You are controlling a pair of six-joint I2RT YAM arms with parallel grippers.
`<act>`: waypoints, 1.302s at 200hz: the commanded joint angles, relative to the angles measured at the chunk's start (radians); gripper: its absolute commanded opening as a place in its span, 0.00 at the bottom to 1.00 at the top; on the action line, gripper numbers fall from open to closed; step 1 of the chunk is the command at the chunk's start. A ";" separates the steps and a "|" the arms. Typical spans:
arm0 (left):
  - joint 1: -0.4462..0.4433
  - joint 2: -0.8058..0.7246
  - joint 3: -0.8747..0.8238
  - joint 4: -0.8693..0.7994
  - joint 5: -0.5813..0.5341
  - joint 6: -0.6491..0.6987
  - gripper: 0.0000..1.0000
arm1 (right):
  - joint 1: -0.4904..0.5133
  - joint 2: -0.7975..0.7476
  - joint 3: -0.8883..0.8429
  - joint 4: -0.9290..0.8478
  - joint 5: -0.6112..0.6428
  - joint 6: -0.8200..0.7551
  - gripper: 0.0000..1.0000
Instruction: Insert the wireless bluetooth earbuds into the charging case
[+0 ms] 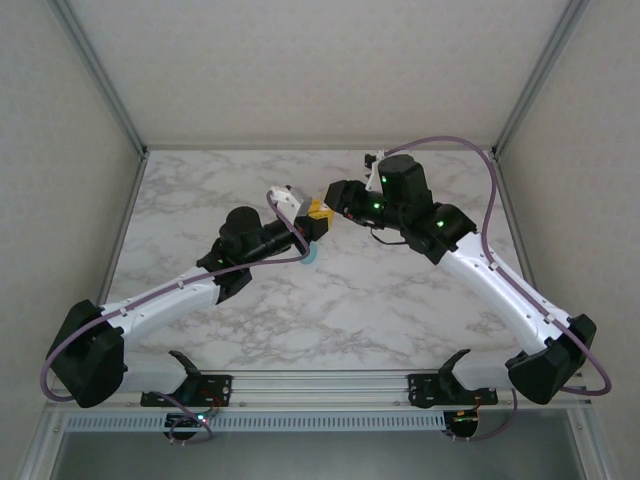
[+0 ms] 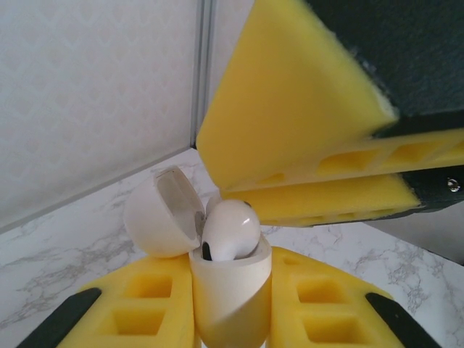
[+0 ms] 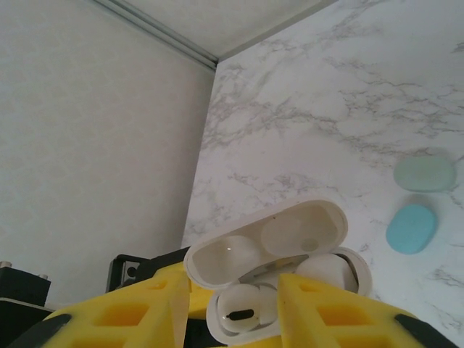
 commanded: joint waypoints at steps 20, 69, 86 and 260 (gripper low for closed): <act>-0.009 -0.009 0.037 0.057 0.016 -0.008 0.00 | 0.013 0.004 0.048 -0.068 -0.008 -0.039 0.40; -0.010 -0.033 0.016 0.050 0.029 0.002 0.00 | 0.012 -0.091 0.058 -0.048 0.013 -0.092 0.45; -0.010 -0.042 0.022 0.020 0.050 0.013 0.00 | 0.012 -0.124 0.062 -0.055 0.042 -0.124 0.47; -0.010 -0.155 0.069 -0.227 0.202 0.109 0.00 | -0.268 0.162 0.327 -0.369 -0.372 -0.256 0.62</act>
